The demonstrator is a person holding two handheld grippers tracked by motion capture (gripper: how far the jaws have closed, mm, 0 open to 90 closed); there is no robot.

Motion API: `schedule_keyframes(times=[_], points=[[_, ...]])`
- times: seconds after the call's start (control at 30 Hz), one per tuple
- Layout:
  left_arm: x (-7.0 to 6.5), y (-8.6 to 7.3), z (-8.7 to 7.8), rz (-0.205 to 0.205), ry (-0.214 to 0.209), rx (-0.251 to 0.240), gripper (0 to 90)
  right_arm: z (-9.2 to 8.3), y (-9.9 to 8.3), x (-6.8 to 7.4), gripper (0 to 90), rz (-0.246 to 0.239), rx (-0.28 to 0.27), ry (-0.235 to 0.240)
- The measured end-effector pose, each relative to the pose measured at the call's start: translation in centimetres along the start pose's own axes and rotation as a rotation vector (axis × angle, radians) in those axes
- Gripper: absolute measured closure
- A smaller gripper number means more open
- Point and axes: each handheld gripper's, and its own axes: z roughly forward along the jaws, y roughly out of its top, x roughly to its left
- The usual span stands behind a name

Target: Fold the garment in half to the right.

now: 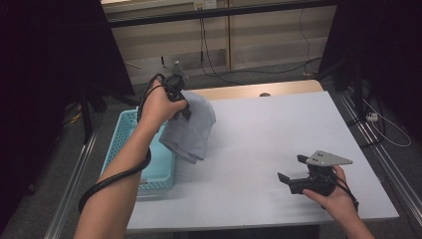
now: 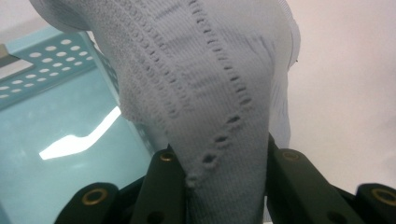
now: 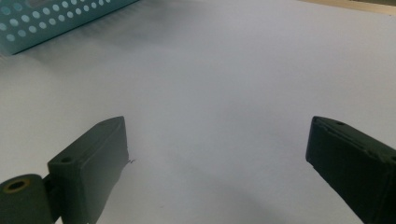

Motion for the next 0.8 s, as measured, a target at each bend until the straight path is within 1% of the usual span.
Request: schedule_keyframes(times=[0.1,0.17,0.27,0.33,0.67,0.77,0.8], points=[[0.2,0.2,-0.3,0.002,0.006,-0.002,74.3,-0.1,-0.1,0.1,5.6,0.001,0.005,-0.001],[0.3,0.3,-0.6,-0.001,0.009,-0.007,74.3,-0.2,0.0,0.0,5.6,0.0,-0.003,-0.002],[0.6,0.6,-0.8,0.009,0.009,-0.008,74.3,-0.1,0.0,0.0,5.6,0.0,-0.002,-0.001],[0.8,0.7,-0.9,0.002,0.011,-0.011,74.3,0.0,-0.1,-0.2,5.6,0.002,0.003,-0.003],[1.5,1.1,-1.5,-0.001,0.033,0.009,74.4,-0.5,-0.3,-0.7,5.6,0.016,-0.002,-0.016],[1.7,1.0,-1.7,-0.004,0.033,0.007,74.5,-0.6,-0.3,-0.7,5.6,0.018,-0.003,-0.018],[1.7,1.0,-1.8,-0.003,0.034,0.014,74.5,-0.6,-0.3,-0.7,5.6,0.018,-0.004,-0.018]])
